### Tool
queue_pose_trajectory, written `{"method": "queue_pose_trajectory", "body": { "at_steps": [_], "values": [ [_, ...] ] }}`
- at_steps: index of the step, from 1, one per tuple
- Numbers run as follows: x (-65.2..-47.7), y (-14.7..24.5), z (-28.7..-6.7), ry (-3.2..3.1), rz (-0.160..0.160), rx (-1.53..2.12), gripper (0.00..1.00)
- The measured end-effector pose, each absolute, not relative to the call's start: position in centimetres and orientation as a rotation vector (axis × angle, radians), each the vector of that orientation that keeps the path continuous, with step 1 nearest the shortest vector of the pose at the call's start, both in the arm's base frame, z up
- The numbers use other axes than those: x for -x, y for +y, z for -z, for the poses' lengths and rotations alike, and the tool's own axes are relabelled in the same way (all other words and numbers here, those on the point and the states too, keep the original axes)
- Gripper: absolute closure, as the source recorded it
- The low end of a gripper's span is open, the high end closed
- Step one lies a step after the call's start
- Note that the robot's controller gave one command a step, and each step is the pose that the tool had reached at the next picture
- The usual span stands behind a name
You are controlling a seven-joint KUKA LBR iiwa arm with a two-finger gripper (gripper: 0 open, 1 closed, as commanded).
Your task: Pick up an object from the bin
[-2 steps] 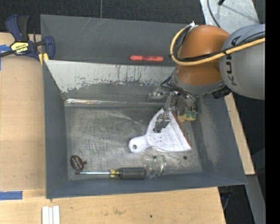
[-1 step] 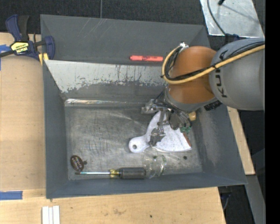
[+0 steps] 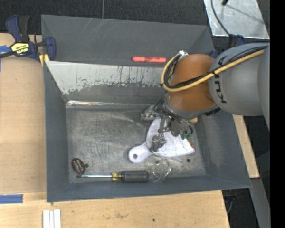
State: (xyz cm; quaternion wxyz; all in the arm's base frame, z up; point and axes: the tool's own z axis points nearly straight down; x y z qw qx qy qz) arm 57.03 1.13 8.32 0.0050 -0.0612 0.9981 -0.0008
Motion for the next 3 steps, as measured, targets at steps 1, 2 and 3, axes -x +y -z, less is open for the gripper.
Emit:
{"method": "queue_pose_trajectory", "body": {
  "at_steps": [1,2,3],
  "values": [
    [-54.6,1.6,-9.8,3.125,0.001,0.302,0.00],
    [-54.1,1.7,-8.2,3.112,0.004,0.305,0.00],
    [-51.2,1.7,-8.0,3.046,0.011,0.524,1.00]
  ]
}}
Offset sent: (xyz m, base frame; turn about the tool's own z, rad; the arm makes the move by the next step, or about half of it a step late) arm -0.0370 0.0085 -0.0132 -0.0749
